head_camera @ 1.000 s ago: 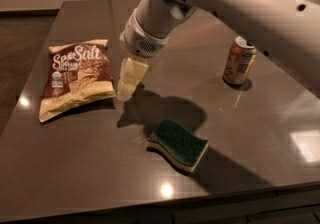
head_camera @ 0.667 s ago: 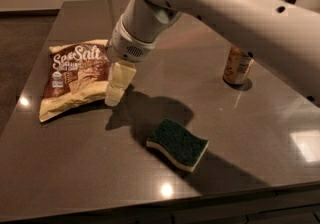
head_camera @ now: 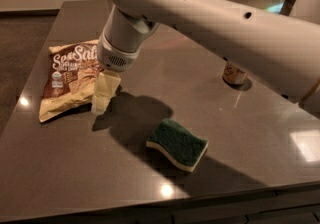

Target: Pick brown chip bag

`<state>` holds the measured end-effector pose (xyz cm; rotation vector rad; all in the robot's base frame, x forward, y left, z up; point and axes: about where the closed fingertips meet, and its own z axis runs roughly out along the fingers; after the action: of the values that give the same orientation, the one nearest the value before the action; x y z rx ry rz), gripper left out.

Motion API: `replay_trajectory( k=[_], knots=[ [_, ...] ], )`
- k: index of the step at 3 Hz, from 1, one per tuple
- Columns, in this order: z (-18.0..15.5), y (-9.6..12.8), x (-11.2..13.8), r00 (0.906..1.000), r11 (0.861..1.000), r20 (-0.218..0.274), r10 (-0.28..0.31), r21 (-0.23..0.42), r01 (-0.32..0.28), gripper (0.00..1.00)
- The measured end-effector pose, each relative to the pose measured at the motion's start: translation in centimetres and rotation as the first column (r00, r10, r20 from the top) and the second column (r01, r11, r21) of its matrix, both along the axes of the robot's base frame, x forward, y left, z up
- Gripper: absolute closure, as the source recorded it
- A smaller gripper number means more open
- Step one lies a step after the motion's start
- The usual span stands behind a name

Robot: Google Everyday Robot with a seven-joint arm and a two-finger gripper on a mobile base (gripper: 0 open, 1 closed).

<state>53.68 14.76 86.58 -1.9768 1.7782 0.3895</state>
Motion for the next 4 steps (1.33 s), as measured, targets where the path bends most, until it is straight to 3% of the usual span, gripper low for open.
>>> replay_trajectory(
  k=[1, 2, 4],
  knots=[
    [-1.01, 0.74, 0.26, 1.0000, 1.000, -0.002, -0.008, -0.021, 0.008, 0.00],
    [-1.63, 1.13, 0.45, 1.0000, 0.999, -0.006, -0.005, -0.038, 0.004, 0.18],
    [-0.98, 0.57, 0.76, 0.9999, 1.000, -0.014, 0.001, -0.031, -0.002, 0.64]
  ],
)
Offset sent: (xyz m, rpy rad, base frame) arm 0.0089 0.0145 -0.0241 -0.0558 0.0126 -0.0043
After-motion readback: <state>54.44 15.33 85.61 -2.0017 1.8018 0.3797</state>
